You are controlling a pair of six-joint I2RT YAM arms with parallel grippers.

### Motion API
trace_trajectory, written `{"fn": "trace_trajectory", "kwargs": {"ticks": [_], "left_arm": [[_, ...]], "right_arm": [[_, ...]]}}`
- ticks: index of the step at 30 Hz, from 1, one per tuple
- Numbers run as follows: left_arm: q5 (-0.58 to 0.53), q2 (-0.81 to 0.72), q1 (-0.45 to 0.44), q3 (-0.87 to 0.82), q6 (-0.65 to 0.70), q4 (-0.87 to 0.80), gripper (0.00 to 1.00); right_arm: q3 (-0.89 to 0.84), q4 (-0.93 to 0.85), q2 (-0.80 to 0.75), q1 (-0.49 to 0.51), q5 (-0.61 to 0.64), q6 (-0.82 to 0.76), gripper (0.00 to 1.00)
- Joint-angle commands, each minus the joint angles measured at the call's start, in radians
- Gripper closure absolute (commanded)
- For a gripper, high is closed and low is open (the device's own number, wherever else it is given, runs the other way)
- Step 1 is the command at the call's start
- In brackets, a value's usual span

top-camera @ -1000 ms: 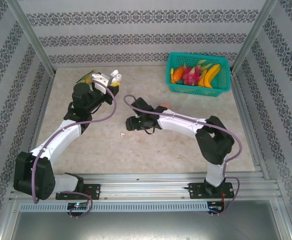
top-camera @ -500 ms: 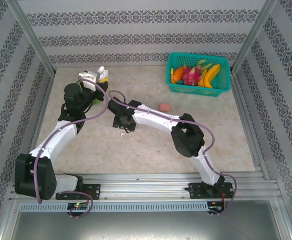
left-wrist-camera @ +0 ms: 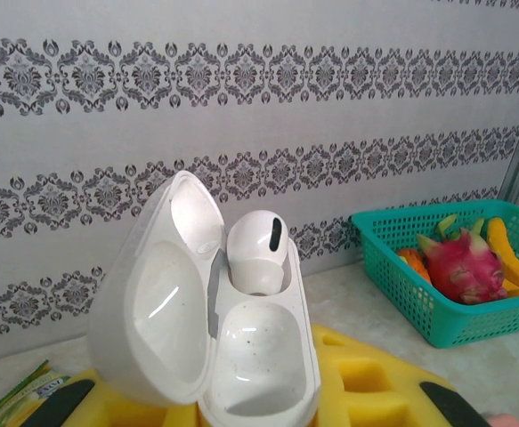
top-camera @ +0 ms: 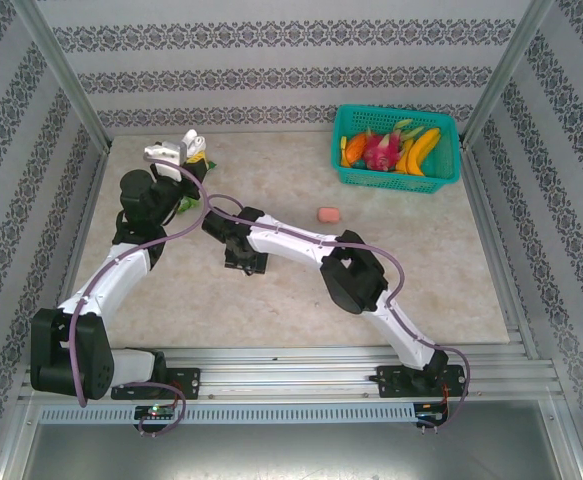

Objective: Insert wireless bluetooth earbuds into charging case

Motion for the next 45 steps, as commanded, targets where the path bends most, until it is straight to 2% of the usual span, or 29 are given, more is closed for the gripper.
{"fn": "trace_trajectory", "kwargs": {"ticks": [1, 9, 45], "left_arm": [[0.012, -0.023, 0.018, -0.019, -0.025, 0.073, 1.00], [0.018, -0.030, 0.029, -0.042, -0.037, 0.089, 1.00], [0.034, -0.033, 0.041, -0.075, -0.066, 0.127, 1.00]], "right_arm": [[0.064, -0.053, 0.031, 0.006, 0.031, 0.010, 0.46], [0.155, -0.111, 0.099, 0.006, 0.039, 0.006, 0.46], [0.179, -0.118, 0.150, 0.019, 0.021, 0.011, 0.55]]}}
